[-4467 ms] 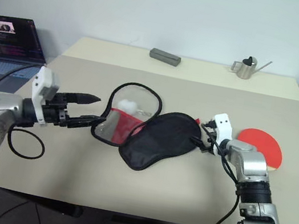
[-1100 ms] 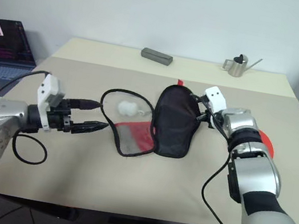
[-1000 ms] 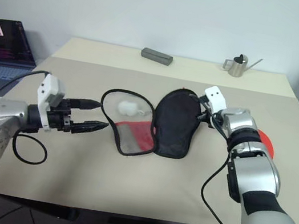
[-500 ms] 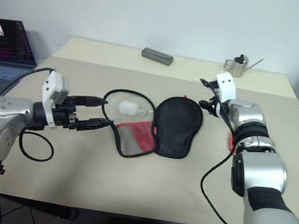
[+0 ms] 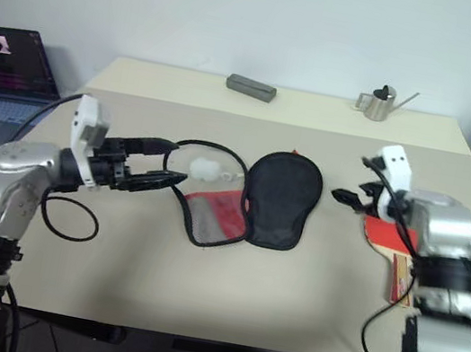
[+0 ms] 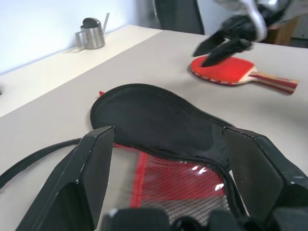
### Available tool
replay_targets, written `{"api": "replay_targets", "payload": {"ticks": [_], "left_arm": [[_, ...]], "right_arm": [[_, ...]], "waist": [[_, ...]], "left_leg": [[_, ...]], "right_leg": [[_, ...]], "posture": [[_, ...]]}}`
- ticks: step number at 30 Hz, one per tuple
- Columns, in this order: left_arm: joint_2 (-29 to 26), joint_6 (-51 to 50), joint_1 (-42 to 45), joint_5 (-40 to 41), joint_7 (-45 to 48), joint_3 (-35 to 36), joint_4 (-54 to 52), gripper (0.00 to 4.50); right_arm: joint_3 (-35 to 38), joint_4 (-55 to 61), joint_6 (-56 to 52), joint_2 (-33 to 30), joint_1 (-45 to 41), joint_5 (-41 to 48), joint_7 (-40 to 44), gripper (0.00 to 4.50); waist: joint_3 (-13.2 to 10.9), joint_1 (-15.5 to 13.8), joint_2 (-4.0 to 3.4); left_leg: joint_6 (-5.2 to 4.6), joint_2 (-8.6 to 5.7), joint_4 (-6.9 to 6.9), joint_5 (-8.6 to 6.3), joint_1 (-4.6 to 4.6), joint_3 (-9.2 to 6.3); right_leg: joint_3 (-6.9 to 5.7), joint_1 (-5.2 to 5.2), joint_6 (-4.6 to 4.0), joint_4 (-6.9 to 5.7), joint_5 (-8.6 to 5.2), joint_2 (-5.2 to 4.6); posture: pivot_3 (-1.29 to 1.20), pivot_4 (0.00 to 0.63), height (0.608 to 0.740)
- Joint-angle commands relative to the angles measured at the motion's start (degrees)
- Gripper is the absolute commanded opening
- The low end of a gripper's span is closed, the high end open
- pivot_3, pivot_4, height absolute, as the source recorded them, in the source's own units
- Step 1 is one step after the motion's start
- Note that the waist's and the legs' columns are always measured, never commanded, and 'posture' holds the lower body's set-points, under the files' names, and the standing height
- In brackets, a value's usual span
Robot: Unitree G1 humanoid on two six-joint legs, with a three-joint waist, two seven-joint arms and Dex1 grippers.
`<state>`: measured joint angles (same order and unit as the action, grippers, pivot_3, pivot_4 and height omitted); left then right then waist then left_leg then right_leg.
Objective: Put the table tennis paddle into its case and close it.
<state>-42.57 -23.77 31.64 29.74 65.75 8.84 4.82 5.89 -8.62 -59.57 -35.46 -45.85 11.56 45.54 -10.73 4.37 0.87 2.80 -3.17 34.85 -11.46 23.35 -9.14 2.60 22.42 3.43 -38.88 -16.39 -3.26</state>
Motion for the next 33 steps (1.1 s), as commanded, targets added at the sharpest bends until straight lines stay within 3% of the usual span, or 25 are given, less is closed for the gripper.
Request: {"api": "replay_targets", "payload": {"ticks": [1,6,11,22,33], "left_arm": [[0.48,0.46,1.59,1.06,1.79,-0.69,-0.86,3.9],[1.55,0.95,3.61,0.5,4.6,-3.31,0.9,3.9],[3.72,0.79,6.67,0.88,6.87,-5.55,2.47,3.9],[6.79,-0.42,9.57,1.47,11.79,-9.08,1.03,3.9],[6.75,0.07,8.69,0.78,10.99,-8.62,1.13,3.9]], "right_arm": [[7.65,17.47,-11.52,-1.45,6.21,3.35,-4.89,4.47],[14.99,33.37,-20.82,1.31,17.12,2.76,-13.39,4.47],[19.08,39.53,-22.67,5.75,25.28,1.33,-20.33,4.47],[21.48,37.69,-16.6,7.89,33.73,-0.06,-27.06,4.47],[17.78,32.77,-11.26,10.29,35.27,0.56,-29.68,4.47]], "waist": [[0.01,-0.11,0.01],[0.01,-0.83,0.01],[0.02,-1.47,0.02],[0.02,-1.47,0.03],[0.02,-1.42,0.03]], "left_leg": [[0.0,-0.02,0.0,0.0,0.0,-0.02],[0.0,-0.04,0.04,0.0,-0.02,-0.02],[0.0,-0.05,0.06,0.0,-0.03,-0.02],[0.0,-0.12,0.05,0.01,-0.11,0.01],[0.0,-0.11,0.05,0.01,-0.15,0.01]], "right_leg": [[-0.01,-0.01,0.0,0.01,0.0,-0.01],[-0.04,-0.04,0.0,-0.04,0.0,0.02],[-0.05,-0.08,0.0,-0.04,0.0,0.02],[-0.04,-0.12,0.01,-0.05,-0.01,0.04],[-0.03,-0.15,0.01,-0.05,-0.01,0.05]], "posture": [[0.0,0.15,0.74],[0.0,0.15,0.74],[0.0,0.15,0.74],[0.0,0.15,0.74],[0.0,0.15,0.74]]}}
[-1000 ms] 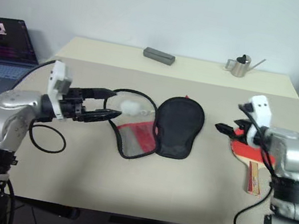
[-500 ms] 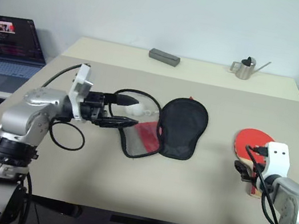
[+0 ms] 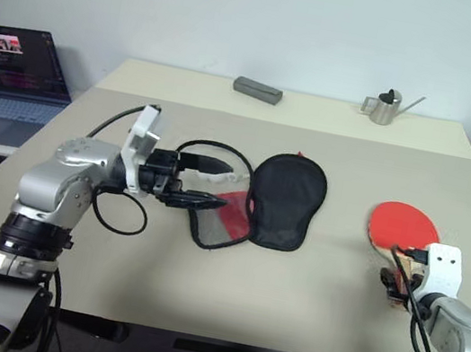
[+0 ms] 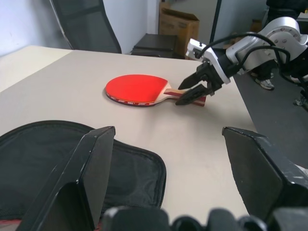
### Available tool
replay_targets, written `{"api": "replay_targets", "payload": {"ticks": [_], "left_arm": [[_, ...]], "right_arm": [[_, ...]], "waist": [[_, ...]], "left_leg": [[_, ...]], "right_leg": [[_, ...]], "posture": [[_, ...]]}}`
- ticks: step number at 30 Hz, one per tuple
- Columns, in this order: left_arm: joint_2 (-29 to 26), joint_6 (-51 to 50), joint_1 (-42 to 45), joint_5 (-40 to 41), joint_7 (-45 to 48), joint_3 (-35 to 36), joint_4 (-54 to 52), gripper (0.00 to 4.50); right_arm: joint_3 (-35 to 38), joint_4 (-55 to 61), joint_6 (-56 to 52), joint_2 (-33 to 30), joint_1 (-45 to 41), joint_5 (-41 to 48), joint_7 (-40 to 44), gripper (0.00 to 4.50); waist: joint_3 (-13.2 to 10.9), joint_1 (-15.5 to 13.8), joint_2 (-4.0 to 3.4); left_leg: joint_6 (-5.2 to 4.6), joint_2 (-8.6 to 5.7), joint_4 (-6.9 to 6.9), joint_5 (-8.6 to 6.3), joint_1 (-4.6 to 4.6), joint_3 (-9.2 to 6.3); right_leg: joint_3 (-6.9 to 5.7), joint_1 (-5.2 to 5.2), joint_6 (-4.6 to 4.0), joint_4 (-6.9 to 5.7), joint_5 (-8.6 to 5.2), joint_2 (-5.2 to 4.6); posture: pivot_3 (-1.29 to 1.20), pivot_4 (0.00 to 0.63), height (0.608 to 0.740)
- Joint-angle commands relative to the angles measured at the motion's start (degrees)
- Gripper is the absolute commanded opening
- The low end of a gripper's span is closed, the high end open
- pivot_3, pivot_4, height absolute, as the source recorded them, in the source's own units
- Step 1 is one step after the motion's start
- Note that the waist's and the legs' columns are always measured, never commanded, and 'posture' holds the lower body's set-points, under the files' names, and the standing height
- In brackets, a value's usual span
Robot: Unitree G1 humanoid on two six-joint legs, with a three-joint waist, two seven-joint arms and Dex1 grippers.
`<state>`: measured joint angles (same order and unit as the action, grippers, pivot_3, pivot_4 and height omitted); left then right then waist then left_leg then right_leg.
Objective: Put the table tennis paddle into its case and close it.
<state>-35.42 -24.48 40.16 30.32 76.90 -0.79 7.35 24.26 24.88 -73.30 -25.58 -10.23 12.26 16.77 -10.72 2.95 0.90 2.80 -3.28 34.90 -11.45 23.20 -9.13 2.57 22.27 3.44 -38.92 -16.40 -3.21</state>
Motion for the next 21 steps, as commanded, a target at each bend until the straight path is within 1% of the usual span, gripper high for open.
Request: {"api": "replay_targets", "payload": {"ticks": [1,5,6,8,11,15,17,18,21], "left_arm": [[-0.46,0.87,0.1,0.05,-0.21,0.96,-1.39,3.9],[-0.62,0.71,-0.32,-0.11,-0.96,1.21,-1.85,3.9],[-0.72,0.65,-0.53,-0.15,-1.17,1.25,-2.07,3.9],[-1.01,0.57,-0.99,-0.19,-1.56,1.35,-2.46,3.9],[-1.71,0.82,-1.61,-0.47,-2.21,1.74,-2.7,3.9],[-3.16,1.9,-1.78,-1.27,-3.35,3.06,-1.49,3.9],[-3.82,2.27,-1.95,-1.62,-3.7,3.72,-0.91,3.9],[-4.1,2.35,-2.11,-1.66,-3.87,3.97,-0.78,3.9],[-4.71,2.58,-2.55,-1.89,-4.31,4.56,-0.53,3.9]], "right_arm": [[-1.09,-1.24,2.9,0.4,-0.26,-0.11,-1.01,4.47],[-3.44,-4.67,5.88,0.91,0.02,-1.06,-2.39,4.47],[-3.82,-5.45,6.39,0.98,0.04,-1.24,-2.76,4.31],[-4.26,-6.75,7.08,1.02,0.06,-1.39,-3.43,3.9],[-4.33,-7.88,7.48,1.36,0.08,-1.49,-4.37,2.95],[-2.35,-8.16,5.68,3.94,-1.32,-0.04,-5.7,1.67],[-2.13,-8.33,5.5,4.41,-1.99,0.1,-6.42,1.19],[-2.04,-8.47,5.57,4.55,-2.27,0.11,-6.78,1.09],[-1.61,-8.77,5.69,5.1,-3.03,0.14,-7.71,1.09]], "waist": [[0.01,0.0,0.01],[0.06,0.22,0.1],[0.08,0.29,0.13],[0.09,0.34,0.15],[0.13,0.21,0.21],[0.29,-0.02,0.48],[0.32,-0.02,0.53],[0.32,-0.02,0.53],[0.34,0.0,0.56]], "left_leg": [[0.0,0.0,0.0,0.0,0.0,0.0],[0.0,0.0,0.0,0.0,-0.13,0.04],[0.0,0.0,0.0,0.0,-0.22,0.06],[0.0,0.01,0.0,0.0,-0.32,0.1],[0.05,0.04,0.02,0.04,-0.41,0.08],[0.11,0.12,0.06,0.09,-0.51,0.0],[0.13,0.13,0.06,0.1,-0.5,-0.01],[0.13,0.13,0.06,0.1,-0.5,-0.01],[0.13,0.13,0.05,0.09,-0.5,-0.01]], "right_leg": [[0.0,0.0,0.0,0.0,0.0,0.0],[0.02,-0.11,0.01,0.0,0.0,0.01],[0.03,-0.21,0.02,0.02,-0.01,0.02],[0.04,-0.28,0.23,0.03,-0.14,0.05],[0.03,-0.38,0.25,0.03,-0.15,0.06],[0.02,-0.55,0.27,0.04,-0.14,0.05],[0.02,-0.55,0.27,0.06,-0.14,0.04],[0.03,-0.55,0.27,0.06,-0.14,0.03],[0.02,-0.54,0.27,0.07,-0.14,0.03]], "posture": [[0.0,0.15,0.74],[0.0,0.15,0.74],[0.0,0.15,0.74],[0.0,0.15,0.74],[0.0,0.15,0.74],[0.0,0.15,0.74],[0.0,0.15,0.74],[0.0,0.15,0.74],[0.0,0.15,0.74]]}}
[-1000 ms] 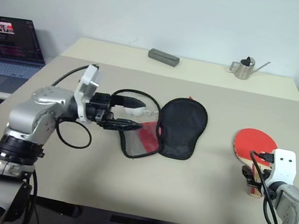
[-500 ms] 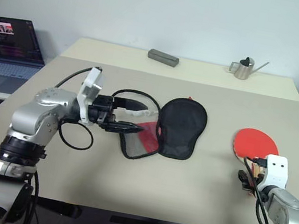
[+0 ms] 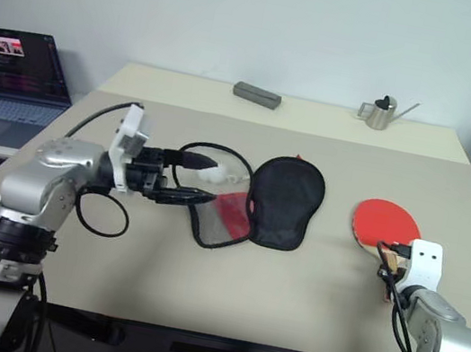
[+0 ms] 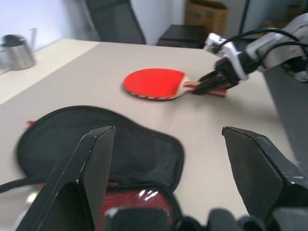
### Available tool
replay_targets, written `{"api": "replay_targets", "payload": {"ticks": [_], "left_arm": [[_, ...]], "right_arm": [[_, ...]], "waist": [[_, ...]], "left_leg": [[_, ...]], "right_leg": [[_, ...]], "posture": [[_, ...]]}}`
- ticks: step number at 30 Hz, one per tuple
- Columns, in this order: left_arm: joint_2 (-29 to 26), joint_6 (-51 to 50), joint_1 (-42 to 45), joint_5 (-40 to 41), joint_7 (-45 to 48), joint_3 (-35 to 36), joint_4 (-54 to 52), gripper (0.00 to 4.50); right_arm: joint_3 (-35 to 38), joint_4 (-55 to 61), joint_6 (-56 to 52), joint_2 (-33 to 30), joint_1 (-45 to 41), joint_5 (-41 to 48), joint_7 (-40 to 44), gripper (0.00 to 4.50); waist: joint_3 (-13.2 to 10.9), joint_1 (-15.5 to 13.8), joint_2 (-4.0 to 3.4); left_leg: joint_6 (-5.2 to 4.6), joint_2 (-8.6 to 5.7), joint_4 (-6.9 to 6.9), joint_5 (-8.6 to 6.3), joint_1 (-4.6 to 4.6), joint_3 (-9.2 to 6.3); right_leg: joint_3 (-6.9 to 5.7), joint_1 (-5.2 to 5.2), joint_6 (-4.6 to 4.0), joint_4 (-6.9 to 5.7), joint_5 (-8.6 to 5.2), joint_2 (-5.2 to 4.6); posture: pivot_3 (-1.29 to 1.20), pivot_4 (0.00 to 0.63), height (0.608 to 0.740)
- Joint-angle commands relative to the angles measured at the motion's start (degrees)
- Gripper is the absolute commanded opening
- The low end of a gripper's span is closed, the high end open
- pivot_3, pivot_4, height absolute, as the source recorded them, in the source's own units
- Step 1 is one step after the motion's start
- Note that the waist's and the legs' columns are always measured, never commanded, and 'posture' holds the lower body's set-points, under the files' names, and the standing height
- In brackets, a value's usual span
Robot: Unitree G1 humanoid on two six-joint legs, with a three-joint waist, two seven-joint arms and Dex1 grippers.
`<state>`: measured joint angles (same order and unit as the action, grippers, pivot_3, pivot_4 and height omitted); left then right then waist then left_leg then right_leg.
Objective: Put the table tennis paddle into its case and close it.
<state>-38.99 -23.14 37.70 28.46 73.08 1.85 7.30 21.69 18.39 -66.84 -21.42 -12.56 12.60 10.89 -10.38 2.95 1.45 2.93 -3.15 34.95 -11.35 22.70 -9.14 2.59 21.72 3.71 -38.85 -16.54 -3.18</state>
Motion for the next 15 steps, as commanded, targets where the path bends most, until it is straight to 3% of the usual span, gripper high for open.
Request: {"api": "replay_targets", "payload": {"ticks": [1,15], "left_arm": [[-1.51,1.41,-0.39,-0.18,-0.85,2.48,-0.32,3.9],[-4.38,1.55,-4.58,-0.14,-5.12,7.5,0.33,3.9]], "right_arm": [[1.22,-2.25,-0.57,1.37,-1.2,-0.25,-2.38,1.09],[-1.91,4.22,0.1,1.79,-8.35,0.7,-5.03,1.09]], "waist": [[0.01,0.07,0.01],[-0.16,0.16,-0.26]], "left_leg": [[0.0,0.0,0.0,0.0,0.0,0.0],[0.0,0.27,-0.26,-0.01,0.31,0.12]], "right_leg": [[0.0,0.0,0.0,0.0,0.0,0.0],[-0.01,0.55,-0.34,-0.04,0.19,0.01]], "posture": [[0.0,0.15,0.74],[0.0,0.15,0.74]]}}
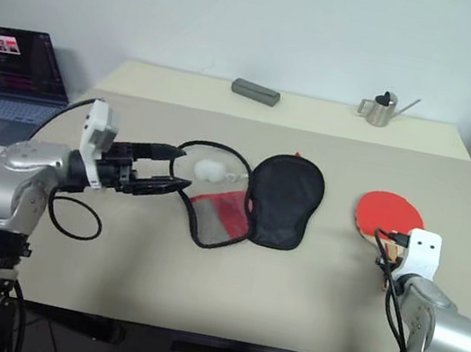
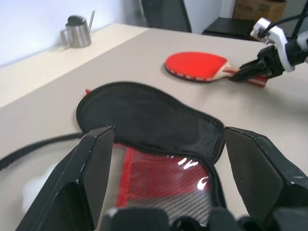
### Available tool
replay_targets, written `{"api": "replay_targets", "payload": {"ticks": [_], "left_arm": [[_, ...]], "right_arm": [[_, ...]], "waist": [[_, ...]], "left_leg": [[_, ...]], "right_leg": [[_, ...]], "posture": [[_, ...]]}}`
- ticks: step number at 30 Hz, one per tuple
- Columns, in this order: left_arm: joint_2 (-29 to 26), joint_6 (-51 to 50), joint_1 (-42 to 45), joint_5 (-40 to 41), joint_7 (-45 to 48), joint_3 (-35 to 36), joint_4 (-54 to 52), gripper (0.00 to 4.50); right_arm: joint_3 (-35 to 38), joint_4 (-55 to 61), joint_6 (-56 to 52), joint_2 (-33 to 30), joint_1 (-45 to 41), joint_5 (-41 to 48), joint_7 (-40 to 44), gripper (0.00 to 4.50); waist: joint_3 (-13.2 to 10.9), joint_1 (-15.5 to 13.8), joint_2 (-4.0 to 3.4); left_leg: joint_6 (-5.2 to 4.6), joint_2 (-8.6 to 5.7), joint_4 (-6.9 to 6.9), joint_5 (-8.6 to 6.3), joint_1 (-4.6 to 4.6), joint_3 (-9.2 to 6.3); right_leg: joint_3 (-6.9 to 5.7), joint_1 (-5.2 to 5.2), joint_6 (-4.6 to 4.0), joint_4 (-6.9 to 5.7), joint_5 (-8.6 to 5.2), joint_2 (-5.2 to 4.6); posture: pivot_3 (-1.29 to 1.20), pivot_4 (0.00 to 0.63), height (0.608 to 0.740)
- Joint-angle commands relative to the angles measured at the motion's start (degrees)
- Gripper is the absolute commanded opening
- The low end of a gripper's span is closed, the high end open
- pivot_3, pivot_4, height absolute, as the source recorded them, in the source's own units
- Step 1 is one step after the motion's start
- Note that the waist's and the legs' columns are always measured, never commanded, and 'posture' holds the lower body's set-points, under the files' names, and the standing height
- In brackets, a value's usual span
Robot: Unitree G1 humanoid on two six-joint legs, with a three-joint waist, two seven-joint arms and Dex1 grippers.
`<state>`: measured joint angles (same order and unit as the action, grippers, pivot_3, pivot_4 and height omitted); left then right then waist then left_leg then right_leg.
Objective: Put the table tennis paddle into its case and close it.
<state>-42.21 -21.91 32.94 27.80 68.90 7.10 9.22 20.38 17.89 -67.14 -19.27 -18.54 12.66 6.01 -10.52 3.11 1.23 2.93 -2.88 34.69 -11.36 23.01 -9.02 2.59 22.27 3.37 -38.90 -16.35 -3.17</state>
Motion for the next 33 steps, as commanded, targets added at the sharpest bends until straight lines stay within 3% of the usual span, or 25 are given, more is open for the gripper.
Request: {"api": "replay_targets", "payload": {"ticks": [1,9,18,33], "left_arm": [[-1.27,0.15,-0.01,0.63,-1.23,2.41,-1.81,3.9],[-2.37,0.3,-0.72,0.54,-2.29,3.48,-1.1,3.9],[-2.15,1.27,-0.38,0.21,-2.15,3.18,-0.14,3.9],[-1.95,5.27,-1.73,-0.18,-0.65,3.44,2.74,3.9]], "right_arm": [[-1.0,5.42,-0.11,-0.02,-3.07,0.9,-0.23,1.09],[-4.76,9.06,-5.15,4.52,-8.7,2.49,-1.47,1.09],[-10.21,2.62,-5.77,13.41,-15.98,1.95,-4.06,1.09],[-13.89,-2.57,-6.08,22.56,-18.53,1.81,-7.71,1.09]], "waist": [[-0.03,0.01,-0.05],[-0.04,0.18,-0.07],[-0.06,0.14,-0.1],[-0.06,0.31,-0.11]], "left_leg": [[0.0,0.0,-0.05,0.0,0.0,0.0],[0.01,0.03,-0.29,-0.01,-0.02,-0.02],[0.02,0.09,-0.36,0.0,-0.04,-0.01],[0.03,0.16,-0.52,0.0,-0.04,0.07]], "right_leg": [[0.0,0.02,-0.02,0.0,-0.01,0.0],[-0.04,0.06,-0.16,0.04,-0.12,0.0],[-0.07,0.08,-0.21,0.04,-0.14,0.05],[-0.04,0.27,-0.28,-0.02,-0.16,0.07]], "posture": [[0.0,0.15,0.74],[0.0,0.15,0.74],[0.0,0.15,0.74],[0.0,0.15,0.74]]}}
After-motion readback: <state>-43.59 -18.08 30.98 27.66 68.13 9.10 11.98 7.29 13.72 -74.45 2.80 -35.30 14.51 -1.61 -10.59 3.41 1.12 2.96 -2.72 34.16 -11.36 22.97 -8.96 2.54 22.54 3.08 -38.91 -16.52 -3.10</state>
